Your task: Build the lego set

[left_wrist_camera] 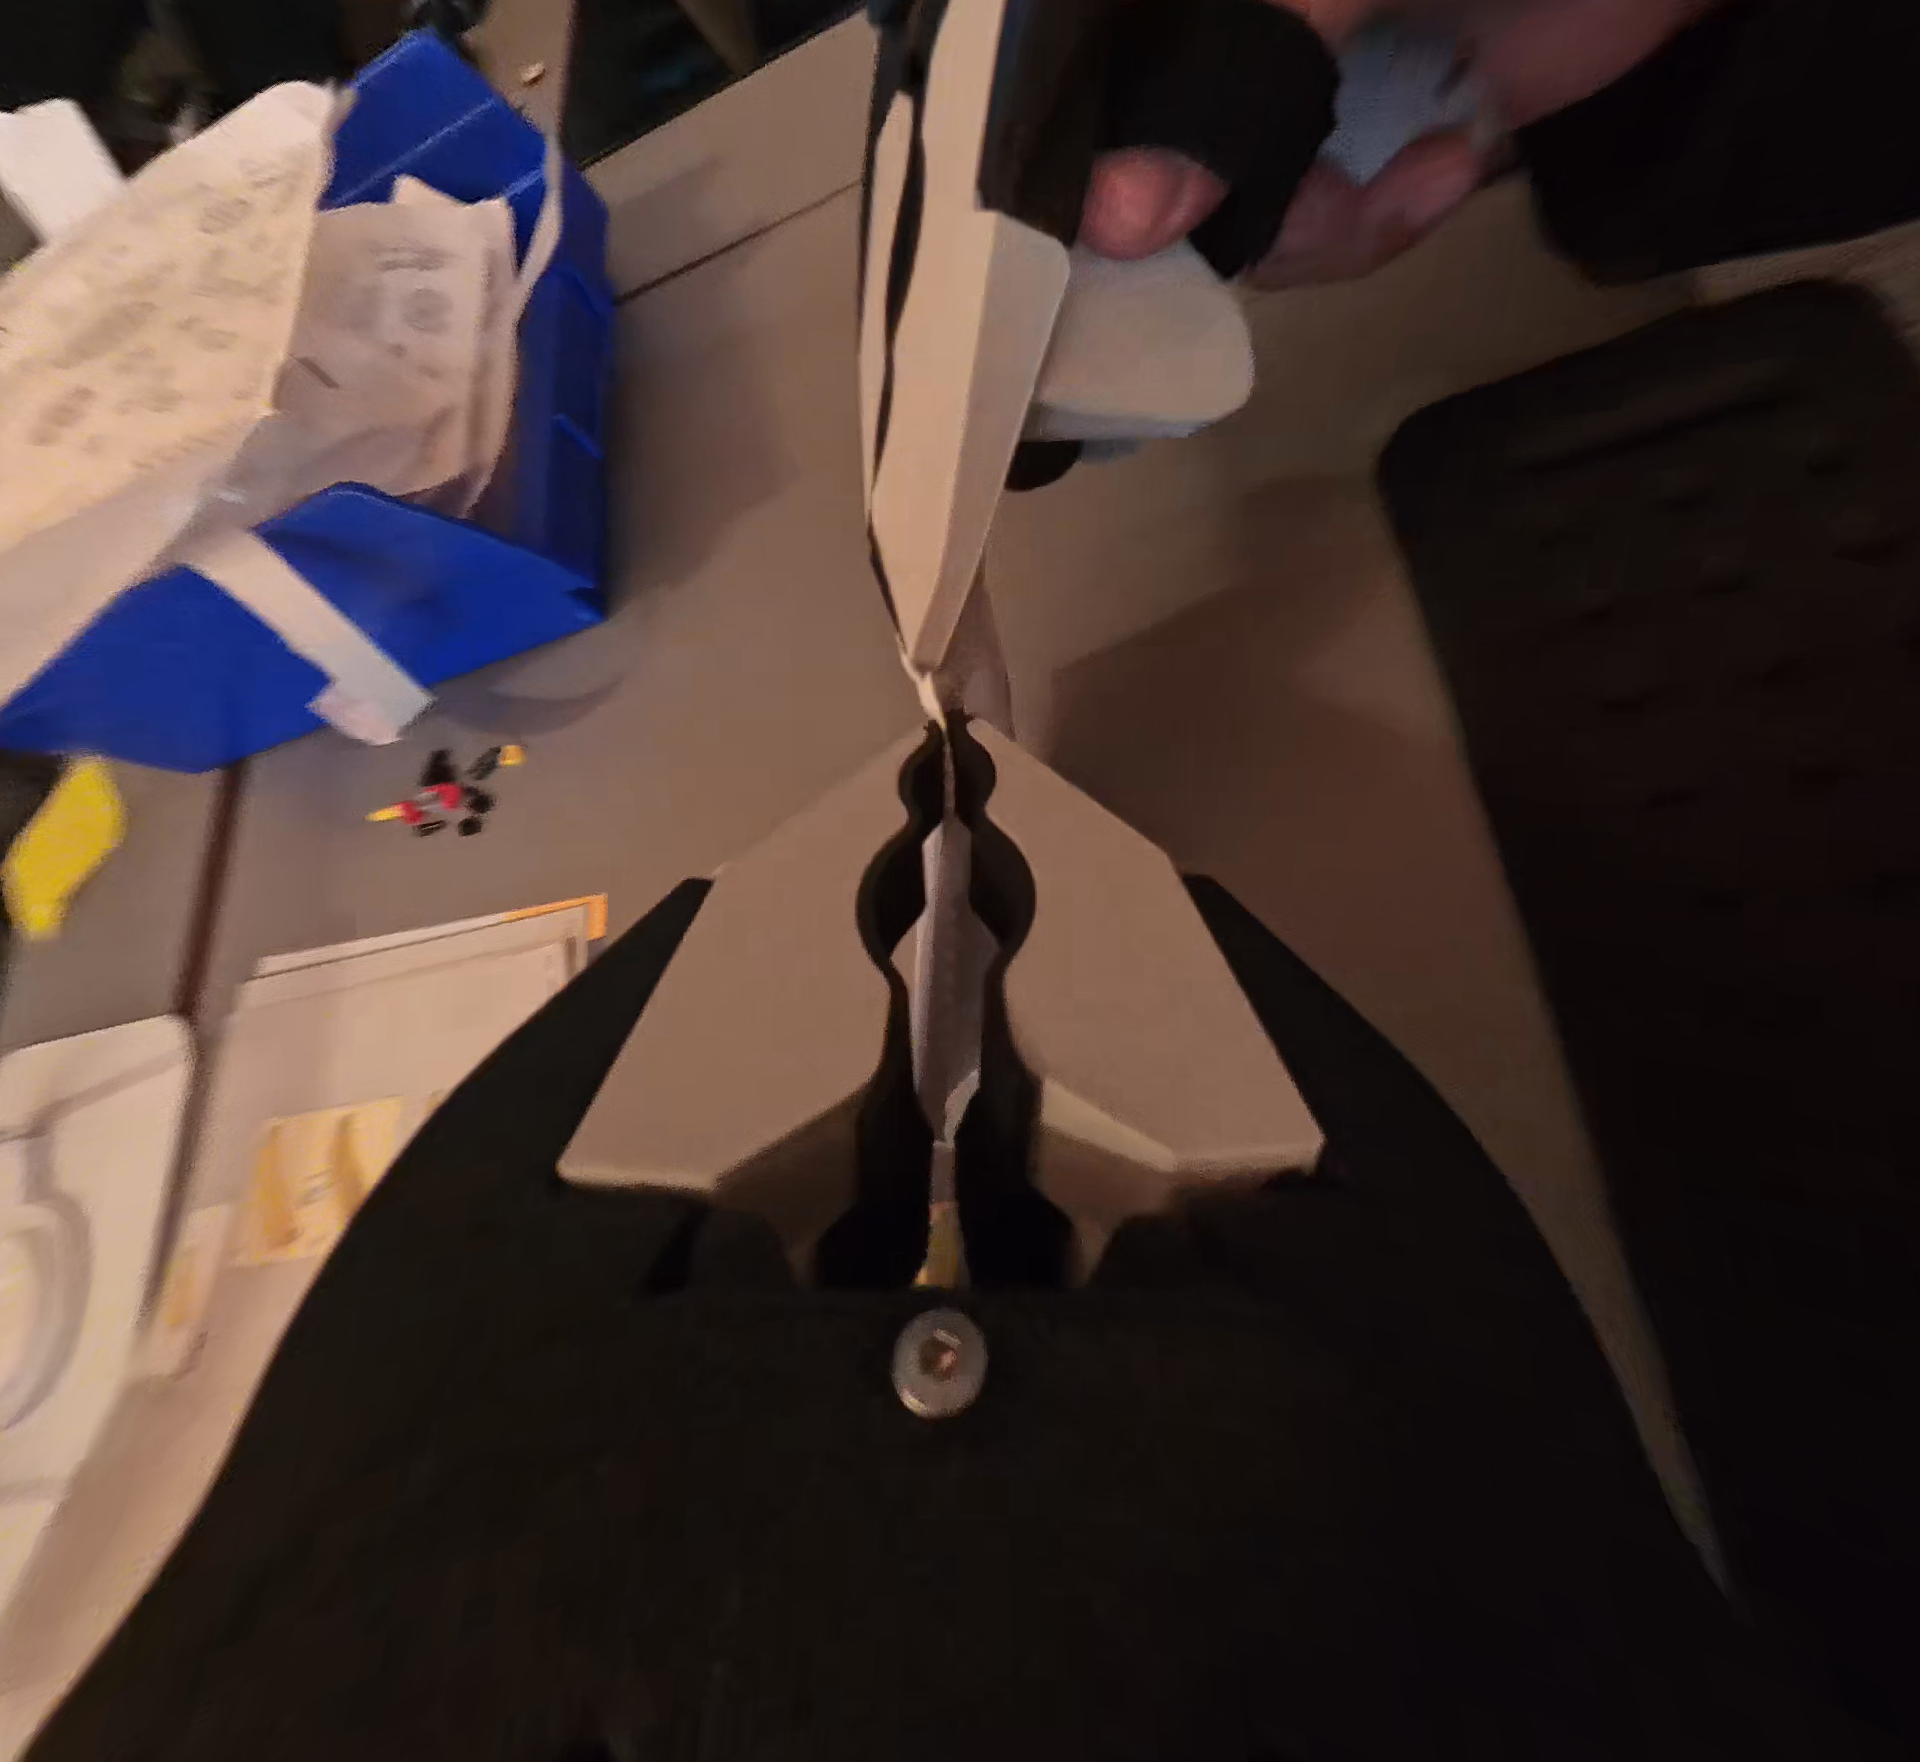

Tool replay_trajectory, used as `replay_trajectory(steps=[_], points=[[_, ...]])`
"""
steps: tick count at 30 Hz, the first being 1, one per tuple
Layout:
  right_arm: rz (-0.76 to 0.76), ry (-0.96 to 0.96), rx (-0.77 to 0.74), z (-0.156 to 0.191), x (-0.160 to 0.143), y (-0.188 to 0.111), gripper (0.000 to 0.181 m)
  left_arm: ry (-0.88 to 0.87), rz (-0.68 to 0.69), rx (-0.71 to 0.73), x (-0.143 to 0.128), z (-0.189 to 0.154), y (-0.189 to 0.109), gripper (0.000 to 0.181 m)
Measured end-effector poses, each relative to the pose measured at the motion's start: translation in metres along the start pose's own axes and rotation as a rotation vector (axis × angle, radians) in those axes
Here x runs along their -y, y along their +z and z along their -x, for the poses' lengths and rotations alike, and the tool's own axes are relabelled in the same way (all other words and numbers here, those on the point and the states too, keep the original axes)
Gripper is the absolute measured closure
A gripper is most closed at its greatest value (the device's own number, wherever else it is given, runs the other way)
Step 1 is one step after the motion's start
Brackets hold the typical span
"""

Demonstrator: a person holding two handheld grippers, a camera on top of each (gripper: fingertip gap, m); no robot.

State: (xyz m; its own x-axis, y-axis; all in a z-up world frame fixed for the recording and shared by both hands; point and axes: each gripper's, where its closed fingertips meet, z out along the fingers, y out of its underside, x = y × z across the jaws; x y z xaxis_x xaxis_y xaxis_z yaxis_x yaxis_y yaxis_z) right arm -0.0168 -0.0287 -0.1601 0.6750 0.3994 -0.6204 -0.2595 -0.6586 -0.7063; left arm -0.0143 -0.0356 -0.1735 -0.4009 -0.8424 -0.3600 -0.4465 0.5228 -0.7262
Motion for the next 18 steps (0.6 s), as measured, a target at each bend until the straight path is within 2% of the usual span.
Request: replay_trajectory(steps=[4,8,9,11,13,15,18], points=[[-0.049,0.242,-0.052,-0.013,-0.005,0.006,0.181,0.180,0.098,0.208,-0.010,0.006,0.010,0.181],[-0.049,0.311,-0.124,-0.025,-0.013,0.011,0.181,0.271,0.171,0.317,-0.021,0.005,0.019,0.181],[-0.062,0.330,-0.130,-0.028,-0.013,0.011,0.181,0.265,0.177,0.318,-0.022,0.005,0.020,0.181],[-0.095,0.334,-0.280,-0.056,-0.015,-0.003,0.181,0.292,0.141,0.268,-0.016,-0.012,0.022,0.181],[-0.119,0.376,-0.212,-0.057,-0.013,-0.010,0.181,0.304,0.122,0.288,-0.011,-0.020,0.022,0.181],[-0.087,0.379,-0.232,-0.063,-0.022,-0.007,0.181,0.250,0.119,0.265,-0.011,-0.021,0.021,0.181],[-0.095,0.391,-0.232,-0.069,-0.021,-0.006,0.181,0.214,0.119,0.248,-0.011,-0.021,0.019,0.181]])
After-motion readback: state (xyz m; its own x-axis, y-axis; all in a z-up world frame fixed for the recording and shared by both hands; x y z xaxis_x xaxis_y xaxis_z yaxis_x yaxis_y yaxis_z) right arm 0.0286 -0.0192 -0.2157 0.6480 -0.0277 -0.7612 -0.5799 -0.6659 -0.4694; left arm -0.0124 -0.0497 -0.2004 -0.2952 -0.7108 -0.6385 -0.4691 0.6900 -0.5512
